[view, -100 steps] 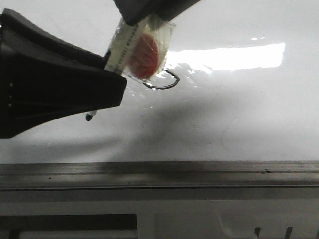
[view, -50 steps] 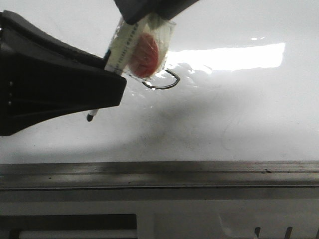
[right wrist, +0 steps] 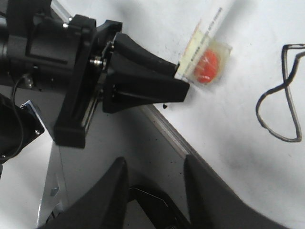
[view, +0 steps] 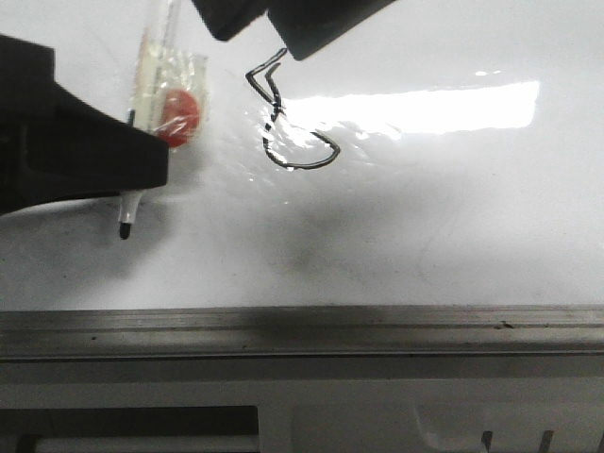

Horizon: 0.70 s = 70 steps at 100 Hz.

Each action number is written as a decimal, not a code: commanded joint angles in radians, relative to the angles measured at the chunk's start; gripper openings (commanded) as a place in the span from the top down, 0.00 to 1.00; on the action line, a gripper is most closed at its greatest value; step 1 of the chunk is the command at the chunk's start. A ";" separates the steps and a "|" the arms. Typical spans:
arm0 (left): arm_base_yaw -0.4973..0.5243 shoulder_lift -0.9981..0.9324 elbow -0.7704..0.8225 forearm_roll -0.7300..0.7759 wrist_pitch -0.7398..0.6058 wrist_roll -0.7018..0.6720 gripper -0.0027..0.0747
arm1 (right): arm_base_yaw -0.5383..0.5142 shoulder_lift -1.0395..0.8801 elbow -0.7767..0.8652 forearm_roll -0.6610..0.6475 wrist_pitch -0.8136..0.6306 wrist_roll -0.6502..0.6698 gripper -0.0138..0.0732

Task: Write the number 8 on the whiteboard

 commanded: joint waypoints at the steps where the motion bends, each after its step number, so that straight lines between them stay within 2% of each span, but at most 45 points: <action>1: -0.001 -0.010 -0.032 -0.102 -0.028 -0.013 0.99 | 0.000 -0.015 -0.029 0.005 -0.040 -0.006 0.56; 46: -0.001 0.001 -0.038 -0.119 -0.011 -0.005 0.98 | 0.000 -0.015 -0.029 0.007 -0.011 -0.006 0.56; 53: -0.001 0.004 -0.038 -0.119 -0.013 -0.005 0.89 | 0.000 -0.015 -0.029 0.007 -0.001 -0.004 0.56; 70: -0.003 0.004 -0.038 -0.119 -0.013 -0.005 0.49 | 0.000 -0.015 -0.029 0.005 0.000 -0.001 0.56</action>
